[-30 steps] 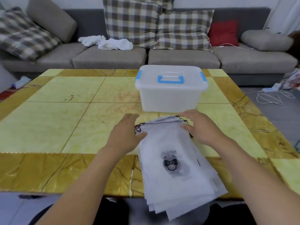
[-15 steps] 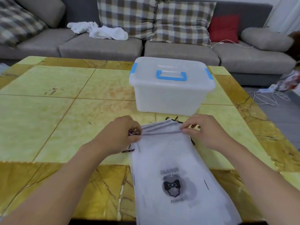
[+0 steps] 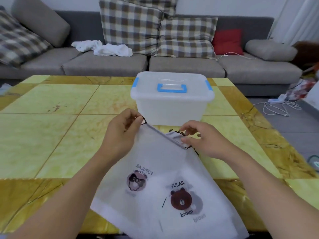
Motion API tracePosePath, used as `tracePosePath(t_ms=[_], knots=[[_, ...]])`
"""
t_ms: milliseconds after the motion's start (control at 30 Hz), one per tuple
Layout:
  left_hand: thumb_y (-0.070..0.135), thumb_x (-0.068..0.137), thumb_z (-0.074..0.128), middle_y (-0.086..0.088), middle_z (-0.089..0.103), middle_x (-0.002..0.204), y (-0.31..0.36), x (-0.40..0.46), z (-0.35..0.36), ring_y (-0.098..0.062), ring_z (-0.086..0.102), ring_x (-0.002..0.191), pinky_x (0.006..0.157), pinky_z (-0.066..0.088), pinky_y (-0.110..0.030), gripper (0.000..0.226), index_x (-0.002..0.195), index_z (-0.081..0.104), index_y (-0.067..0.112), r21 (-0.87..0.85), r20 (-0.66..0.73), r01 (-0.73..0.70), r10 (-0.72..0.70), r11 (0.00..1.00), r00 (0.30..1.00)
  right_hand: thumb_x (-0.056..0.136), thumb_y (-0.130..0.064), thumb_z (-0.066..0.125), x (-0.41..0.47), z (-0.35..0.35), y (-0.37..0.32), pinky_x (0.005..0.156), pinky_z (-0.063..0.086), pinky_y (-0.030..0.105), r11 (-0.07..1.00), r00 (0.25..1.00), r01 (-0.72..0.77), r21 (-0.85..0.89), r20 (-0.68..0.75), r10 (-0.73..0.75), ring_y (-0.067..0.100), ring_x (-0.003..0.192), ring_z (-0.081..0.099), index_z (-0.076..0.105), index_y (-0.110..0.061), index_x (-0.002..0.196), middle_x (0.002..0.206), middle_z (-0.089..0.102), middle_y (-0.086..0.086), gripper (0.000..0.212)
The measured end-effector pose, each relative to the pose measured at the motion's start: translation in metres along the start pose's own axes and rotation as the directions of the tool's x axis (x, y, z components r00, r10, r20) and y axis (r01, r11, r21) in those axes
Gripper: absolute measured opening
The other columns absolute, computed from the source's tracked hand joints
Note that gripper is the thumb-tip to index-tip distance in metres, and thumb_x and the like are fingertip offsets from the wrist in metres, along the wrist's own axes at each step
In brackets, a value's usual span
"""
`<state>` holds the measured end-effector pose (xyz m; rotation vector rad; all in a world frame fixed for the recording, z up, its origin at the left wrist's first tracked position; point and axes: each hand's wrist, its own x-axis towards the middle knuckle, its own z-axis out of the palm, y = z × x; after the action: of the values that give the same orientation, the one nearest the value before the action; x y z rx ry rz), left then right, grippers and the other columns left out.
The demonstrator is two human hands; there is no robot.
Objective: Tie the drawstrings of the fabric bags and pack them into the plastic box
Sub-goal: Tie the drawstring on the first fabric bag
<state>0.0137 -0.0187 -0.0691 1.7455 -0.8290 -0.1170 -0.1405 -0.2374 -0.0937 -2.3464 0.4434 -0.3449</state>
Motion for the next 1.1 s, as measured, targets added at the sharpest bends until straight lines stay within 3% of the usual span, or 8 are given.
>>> tracePosePath(t_ms=[100,200,333,467,667,900,1000,1100], knots=[[0.015,0.101,0.055,-0.004,0.060,0.073,0.002,-0.001,0.001,-0.012,0.046,0.065,0.059,0.035,-0.026,0.016,0.087,0.062,0.021,-0.036,0.058,0.024,-0.022,0.999,0.998,0.090,-0.026,0.073,-0.001,0.002,-0.005,0.087,0.039,0.010,1.000,0.987,-0.018,0.008,0.162,0.017,-0.008,0.114,0.049,0.055,-0.034,0.131,0.125,0.056,-0.019,0.046],[0.015,0.101,0.054,0.001,0.060,0.073,0.000,0.000,0.003,-0.007,0.045,0.063,0.058,0.035,-0.023,0.016,0.088,0.062,0.022,-0.031,0.031,0.011,-0.010,0.999,0.999,0.096,-0.029,0.064,0.001,0.010,-0.009,0.093,0.044,0.022,0.999,0.975,0.032,-0.006,0.220,-0.030,0.003,0.111,0.056,0.068,-0.025,0.110,0.118,0.061,-0.009,0.015],[0.017,0.103,0.051,0.010,0.054,0.068,-0.003,0.000,0.005,-0.003,0.042,0.057,0.052,0.035,-0.016,0.016,0.090,0.060,0.021,-0.094,-0.124,0.058,-0.070,0.994,0.990,0.102,-0.044,0.048,0.000,0.005,-0.030,0.087,0.044,0.020,0.981,0.977,-0.084,0.177,0.210,0.046,0.005,0.107,0.058,0.068,-0.017,0.109,0.113,0.064,-0.009,0.034],[0.024,0.104,0.049,0.006,0.048,0.068,-0.010,0.012,0.000,-0.010,0.040,0.061,0.061,0.036,-0.029,0.021,0.084,0.056,0.025,-0.288,-0.235,0.216,-0.288,0.933,0.928,0.099,-0.034,0.061,0.001,0.002,-0.033,0.062,0.041,0.028,0.994,0.976,0.111,0.002,0.191,-0.109,0.010,0.063,0.054,0.064,-0.004,0.076,0.074,0.059,-0.002,0.037],[0.017,0.100,0.058,0.003,0.061,0.068,-0.014,0.015,-0.009,-0.012,0.048,0.060,0.060,0.043,-0.027,0.020,0.084,0.069,0.012,-0.302,0.018,0.281,-0.289,0.911,0.957,0.103,-0.029,0.053,0.004,-0.018,-0.027,0.054,0.035,0.021,0.951,0.999,-0.037,0.306,0.044,0.025,0.010,0.052,0.046,0.057,0.001,0.074,0.061,0.054,-0.001,0.042],[0.031,0.093,0.067,-0.001,0.069,0.100,-0.012,0.005,-0.014,-0.007,0.060,0.078,0.068,0.050,-0.021,0.020,0.108,0.075,0.021,-0.157,0.336,0.398,-0.330,0.904,0.882,0.102,-0.037,0.051,-0.002,-0.017,-0.011,0.048,0.022,0.022,0.910,0.933,-0.240,0.338,0.338,0.121,0.012,0.053,0.027,0.055,0.010,0.090,0.065,0.043,0.004,0.049],[0.031,0.094,0.067,0.000,0.065,0.095,-0.013,0.005,-0.012,-0.009,0.059,0.071,0.059,0.048,-0.019,0.022,0.107,0.070,0.015,-0.166,0.318,0.471,-0.405,0.867,0.857,0.098,-0.045,0.055,-0.003,-0.020,-0.014,0.053,0.024,0.026,0.889,0.911,-0.267,0.371,0.400,0.106,0.018,0.061,0.032,0.057,0.007,0.092,0.074,0.046,0.011,0.053],[0.039,0.093,0.066,0.003,0.064,0.113,-0.018,0.006,-0.015,-0.012,0.063,0.081,0.064,0.050,-0.023,0.032,0.118,0.062,0.019,-0.105,0.255,0.535,-0.497,0.838,0.829,0.095,-0.054,0.059,-0.006,-0.026,-0.016,0.063,0.042,0.029,0.861,0.893,-0.286,0.421,0.443,0.081,0.026,0.079,0.054,0.063,0.005,0.109,0.096,0.064,0.023,0.061]])
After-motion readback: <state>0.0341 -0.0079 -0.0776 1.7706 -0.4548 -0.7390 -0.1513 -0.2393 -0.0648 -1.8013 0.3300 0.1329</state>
